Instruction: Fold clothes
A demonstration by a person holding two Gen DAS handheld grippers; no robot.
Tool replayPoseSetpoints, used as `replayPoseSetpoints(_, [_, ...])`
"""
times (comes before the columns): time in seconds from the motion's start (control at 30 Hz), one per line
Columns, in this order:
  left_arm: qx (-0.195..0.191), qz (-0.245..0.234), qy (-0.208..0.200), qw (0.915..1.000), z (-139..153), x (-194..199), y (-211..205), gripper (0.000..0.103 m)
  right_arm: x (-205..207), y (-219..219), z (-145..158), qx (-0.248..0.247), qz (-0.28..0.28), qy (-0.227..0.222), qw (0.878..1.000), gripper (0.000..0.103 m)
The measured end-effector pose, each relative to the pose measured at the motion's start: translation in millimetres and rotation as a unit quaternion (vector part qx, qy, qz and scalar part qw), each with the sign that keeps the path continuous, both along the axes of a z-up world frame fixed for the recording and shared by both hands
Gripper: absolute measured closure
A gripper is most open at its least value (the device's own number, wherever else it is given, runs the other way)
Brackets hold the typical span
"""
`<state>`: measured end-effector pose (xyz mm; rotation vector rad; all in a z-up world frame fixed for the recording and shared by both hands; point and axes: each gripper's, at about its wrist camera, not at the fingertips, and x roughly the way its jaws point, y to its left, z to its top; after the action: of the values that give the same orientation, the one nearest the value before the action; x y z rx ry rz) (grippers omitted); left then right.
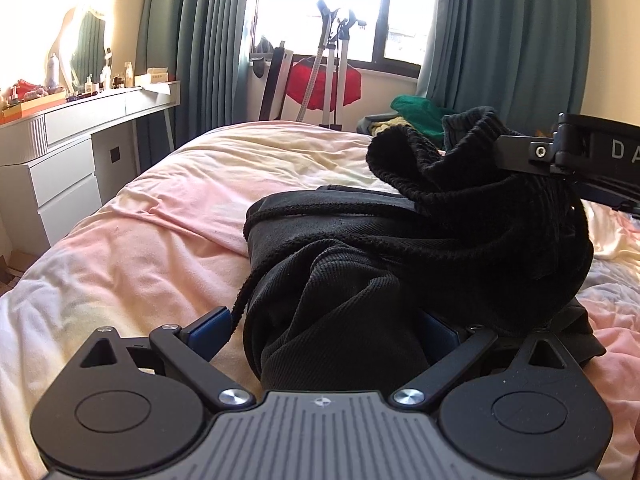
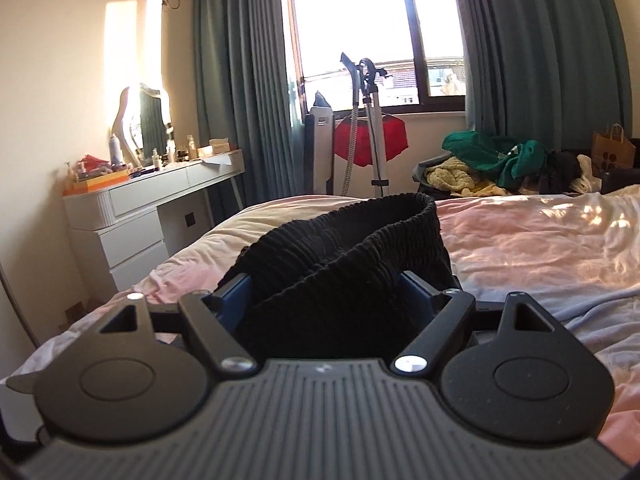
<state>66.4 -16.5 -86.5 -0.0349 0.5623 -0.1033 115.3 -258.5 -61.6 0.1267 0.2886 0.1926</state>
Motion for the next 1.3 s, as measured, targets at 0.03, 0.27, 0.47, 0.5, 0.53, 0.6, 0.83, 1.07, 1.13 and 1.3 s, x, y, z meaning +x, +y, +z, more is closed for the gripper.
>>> replayPoseSetpoints(0.03, [0.000, -0.001, -0.001, 1.0000, 0.3, -0.5, -0.2, 0.004, 0.7, -4.9, 0.1, 0.012, -0.011, 0.003, 1.000, 0.022])
replayPoseSetpoints(0.27, [0.006, -0.004, -0.008, 0.9999, 0.6, -2.5, -2.1, 0.004, -4.3, -52.7, -9.5, 0.108, -0.129, 0.030, 0.985, 0.022])
replayPoseSetpoints(0.47, [0.010, -0.004, -0.012, 0.9999, 0.1, -3.9, -2.0, 0.004, -9.2, -106.0, -35.6, 0.210, -0.254, 0.086, 0.940, 0.021])
replayPoseSetpoints(0.5, [0.012, -0.004, -0.014, 0.9998, 0.1, -4.3, -2.4, 0.004, -10.0, -114.3, -39.8, 0.226, -0.273, 0.094, 0.930, 0.021])
replayPoseSetpoints(0.53, [0.014, -0.004, -0.015, 0.9998, 0.1, -4.6, -2.3, 0.004, -11.4, -121.1, -42.6, 0.238, -0.290, 0.097, 0.922, 0.021])
replayPoseSetpoints(0.6, [0.016, -0.005, -0.017, 0.9997, 0.3, -5.2, -1.9, 0.004, -15.4, -134.6, -47.6, 0.266, -0.322, 0.097, 0.903, 0.021])
replayPoseSetpoints(0.83, [0.027, -0.008, -0.039, 0.9989, 4.6, -11.2, -2.0, 0.004, -24.1, -154.7, -39.7, 0.298, -0.320, 0.053, 0.898, 0.021])
replayPoseSetpoints(1.07, [0.030, -0.007, -0.049, 0.9983, 6.0, -13.4, -0.7, 0.005, -11.2, -150.4, -44.6, 0.325, -0.274, 0.115, 0.898, 0.015])
replayPoseSetpoints(1.13, [0.007, -0.003, -0.041, 0.9991, 4.8, -9.5, 5.9, 0.005, -7.7, -153.8, -50.4, 0.339, -0.274, 0.133, 0.890, 0.012])
replayPoseSetpoints(1.3, [-0.025, 0.008, -0.028, 0.9993, 2.0, -5.1, 13.8, 0.004, -2.7, -155.3, -60.0, 0.415, -0.213, 0.143, 0.873, 0.012])
